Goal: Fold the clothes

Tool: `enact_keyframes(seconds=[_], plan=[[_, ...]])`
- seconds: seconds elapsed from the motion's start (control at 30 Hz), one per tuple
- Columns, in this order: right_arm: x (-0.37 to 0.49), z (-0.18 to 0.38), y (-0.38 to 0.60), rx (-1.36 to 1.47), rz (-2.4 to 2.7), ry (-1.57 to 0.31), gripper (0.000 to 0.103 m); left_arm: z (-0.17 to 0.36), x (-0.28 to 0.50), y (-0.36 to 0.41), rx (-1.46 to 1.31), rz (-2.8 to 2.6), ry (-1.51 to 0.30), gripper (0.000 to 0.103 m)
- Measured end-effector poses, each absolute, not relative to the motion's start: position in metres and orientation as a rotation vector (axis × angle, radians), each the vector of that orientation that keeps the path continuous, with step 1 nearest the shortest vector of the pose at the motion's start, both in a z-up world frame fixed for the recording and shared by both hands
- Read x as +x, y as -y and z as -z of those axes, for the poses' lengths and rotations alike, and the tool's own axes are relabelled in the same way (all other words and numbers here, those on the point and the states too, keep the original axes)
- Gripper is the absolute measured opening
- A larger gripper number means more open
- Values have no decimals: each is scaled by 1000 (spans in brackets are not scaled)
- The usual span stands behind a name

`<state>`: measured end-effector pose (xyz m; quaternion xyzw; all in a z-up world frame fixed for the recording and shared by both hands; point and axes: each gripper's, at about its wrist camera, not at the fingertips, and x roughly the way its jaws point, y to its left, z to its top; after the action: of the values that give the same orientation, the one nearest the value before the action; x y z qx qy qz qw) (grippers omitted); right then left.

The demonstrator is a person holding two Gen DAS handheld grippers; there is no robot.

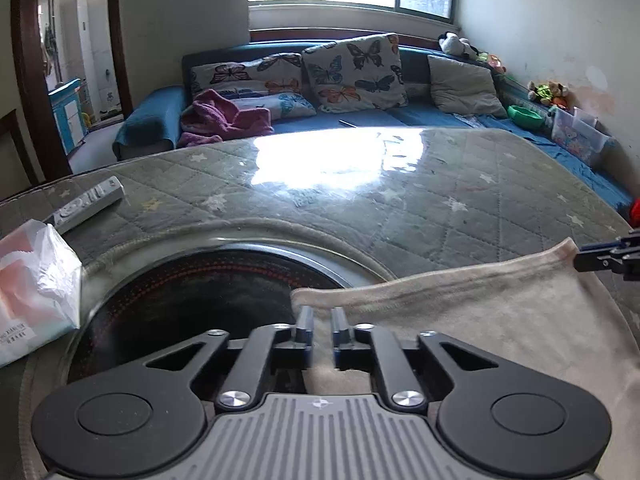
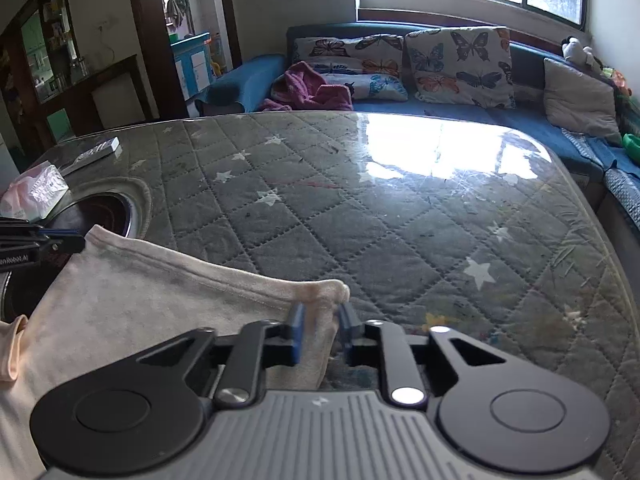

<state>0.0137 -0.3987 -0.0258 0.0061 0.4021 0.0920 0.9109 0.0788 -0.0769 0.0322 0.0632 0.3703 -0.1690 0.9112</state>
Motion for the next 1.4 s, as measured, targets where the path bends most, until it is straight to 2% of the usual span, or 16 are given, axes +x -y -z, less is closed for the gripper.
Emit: enact_keyframes(seconds=[0.1, 0.17, 0.2, 0.23, 0.47, 0.57, 0.63, 0.7, 0.8, 0.9, 1.03, 1.17, 1.33, 1.37, 1.4], plan=[[17, 31, 396, 2, -200, -846, 23, -26, 82, 80, 138, 336, -774, 22], [19, 31, 395, -14, -205, -842, 19, -24, 84, 80, 140, 337, -773, 14], [20, 31, 394, -20, -205, -838, 10, -24, 85, 80, 144, 335, -767, 6], [21, 30, 394, -23, -203, -833, 6, -24, 87, 81, 148, 334, -762, 3], [44, 33, 392, -29, -158, -795, 5, -23, 108, 82, 140, 274, -740, 2], [52, 32, 391, -38, -155, -796, 7, -24, 112, 80, 118, 269, -749, 3], [52, 29, 391, -41, -157, -794, 13, -29, 107, 76, 104, 271, -750, 12], [43, 21, 389, -54, -164, -774, 14, -36, 94, 71, 105, 286, -735, 17], [22, 7, 383, -76, -210, -758, 17, -47, 65, 65, 103, 332, -721, 30], [-4, -2, 372, -98, -275, -762, 19, -55, 24, 65, 113, 398, -695, 31], [-42, -5, 350, -123, -369, -779, 29, -56, -30, 73, 154, 459, -677, 42], [-79, -2, 323, -166, -474, -814, 34, -45, -59, 80, 224, 469, -666, 42], [-114, 7, 299, -200, -559, -855, 35, -29, -65, 80, 237, 445, -689, 42], [-118, 9, 296, -207, -567, -862, 36, -28, -64, 78, 234, 438, -688, 41], [-122, 12, 293, -213, -572, -868, 36, -27, -65, 77, 231, 431, -682, 32]])
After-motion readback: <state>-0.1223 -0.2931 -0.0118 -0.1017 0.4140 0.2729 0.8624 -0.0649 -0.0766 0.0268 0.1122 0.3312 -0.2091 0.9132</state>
